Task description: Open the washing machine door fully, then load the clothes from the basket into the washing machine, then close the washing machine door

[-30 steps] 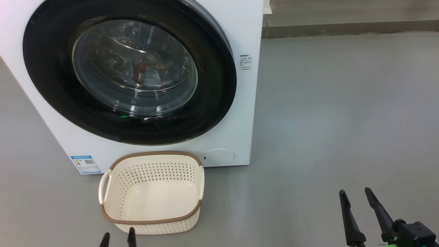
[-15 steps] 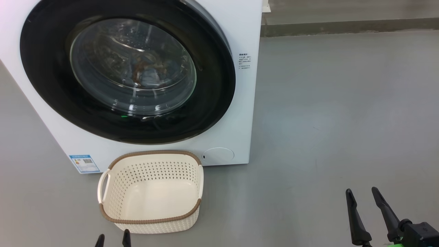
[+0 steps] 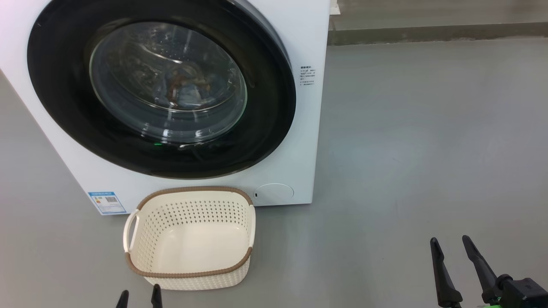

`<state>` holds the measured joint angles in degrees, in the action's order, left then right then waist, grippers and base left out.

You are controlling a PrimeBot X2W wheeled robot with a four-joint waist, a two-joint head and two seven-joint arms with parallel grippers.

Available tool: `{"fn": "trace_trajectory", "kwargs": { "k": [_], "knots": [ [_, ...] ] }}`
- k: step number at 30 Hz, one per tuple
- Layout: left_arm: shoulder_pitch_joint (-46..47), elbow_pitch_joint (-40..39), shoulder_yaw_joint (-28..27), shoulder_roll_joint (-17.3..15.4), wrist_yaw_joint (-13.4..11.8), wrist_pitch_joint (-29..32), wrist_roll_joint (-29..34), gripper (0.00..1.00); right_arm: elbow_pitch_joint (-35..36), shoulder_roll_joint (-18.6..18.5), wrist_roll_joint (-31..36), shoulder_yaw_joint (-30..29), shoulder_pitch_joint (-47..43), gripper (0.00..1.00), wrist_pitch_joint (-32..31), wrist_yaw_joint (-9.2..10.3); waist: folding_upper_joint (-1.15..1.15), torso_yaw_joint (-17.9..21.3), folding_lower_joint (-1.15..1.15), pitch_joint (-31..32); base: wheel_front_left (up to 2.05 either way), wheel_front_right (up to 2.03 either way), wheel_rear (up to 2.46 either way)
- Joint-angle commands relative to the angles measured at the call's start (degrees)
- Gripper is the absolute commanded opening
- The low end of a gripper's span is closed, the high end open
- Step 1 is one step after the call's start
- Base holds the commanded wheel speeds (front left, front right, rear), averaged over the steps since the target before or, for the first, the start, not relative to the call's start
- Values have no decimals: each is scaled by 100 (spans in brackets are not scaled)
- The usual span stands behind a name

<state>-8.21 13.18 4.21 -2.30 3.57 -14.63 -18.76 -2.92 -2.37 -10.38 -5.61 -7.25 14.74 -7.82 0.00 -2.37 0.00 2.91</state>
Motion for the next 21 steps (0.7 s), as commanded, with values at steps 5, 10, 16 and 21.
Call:
{"fn": "trace_trajectory", "kwargs": {
  "k": [5, 10, 16, 21],
  "knots": [
    [217, -207, -219, -58, 27, -37, 102, 100, 108, -51, -53, 173, 111, 100, 26, 33, 0, -40, 0, 1, 0, 0, 0],
    [2, -66, -43, 1, 25, 1, 55, 0, -29, 1, -36, 13, 1, 0, 0, 0, 0, -80, 0, 3, 0, 0, 0],
    [-6, 166, -29, 62, 29, 42, -47, 0, -296, 36, -140, 10, -5, 0, -28, -2, 0, -79, 0, 1, 0, 0, 0],
    [50, 159, -75, 57, 44, 129, -345, 0, -321, 33, -470, 6, 45, 0, -116, 0, 0, -64, 13, 0, 0, 0, 0]
  ]
}}
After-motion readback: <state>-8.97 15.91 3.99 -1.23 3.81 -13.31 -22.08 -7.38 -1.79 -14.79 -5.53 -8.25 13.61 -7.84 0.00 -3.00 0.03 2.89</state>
